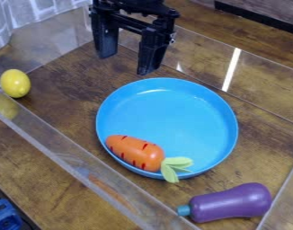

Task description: Move the carrot to the left side

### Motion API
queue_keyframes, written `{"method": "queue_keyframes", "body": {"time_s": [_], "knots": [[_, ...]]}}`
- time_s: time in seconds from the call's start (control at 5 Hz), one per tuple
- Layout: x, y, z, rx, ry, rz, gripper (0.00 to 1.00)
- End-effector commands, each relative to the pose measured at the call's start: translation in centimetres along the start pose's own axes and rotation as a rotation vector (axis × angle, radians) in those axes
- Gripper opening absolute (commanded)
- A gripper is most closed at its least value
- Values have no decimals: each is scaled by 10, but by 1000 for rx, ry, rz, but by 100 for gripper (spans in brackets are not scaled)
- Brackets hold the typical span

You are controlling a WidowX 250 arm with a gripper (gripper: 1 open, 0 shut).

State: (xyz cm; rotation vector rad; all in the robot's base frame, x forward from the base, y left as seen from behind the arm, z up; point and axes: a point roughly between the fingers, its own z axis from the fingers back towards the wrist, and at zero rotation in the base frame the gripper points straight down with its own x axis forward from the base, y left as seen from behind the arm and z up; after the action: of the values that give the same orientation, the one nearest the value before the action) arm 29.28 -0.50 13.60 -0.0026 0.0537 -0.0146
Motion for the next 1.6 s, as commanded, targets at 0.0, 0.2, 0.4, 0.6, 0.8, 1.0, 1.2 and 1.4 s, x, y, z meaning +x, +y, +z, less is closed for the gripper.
{"method": "queue_keyframes", "body": {"time_s": [0.0, 0.2, 0.4, 0.6, 0.8, 1.0, 1.2, 1.4], "knots": [[-1, -1, -7, -2, 16, -22, 100], [-4, -5, -16, -3, 31, -88, 100], [-6, -7, -23, -4, 43, -135, 100], [-12, -12, -31, 1, 44, -278, 100], [-21, -18, -42, 16, 23, -460, 100], [-25, -23, -56, 35, -10, -610, 100], [-22, -21, -70, 49, -38, -662, 100], [-17, -18, -78, 51, -63, -680, 100]]}}
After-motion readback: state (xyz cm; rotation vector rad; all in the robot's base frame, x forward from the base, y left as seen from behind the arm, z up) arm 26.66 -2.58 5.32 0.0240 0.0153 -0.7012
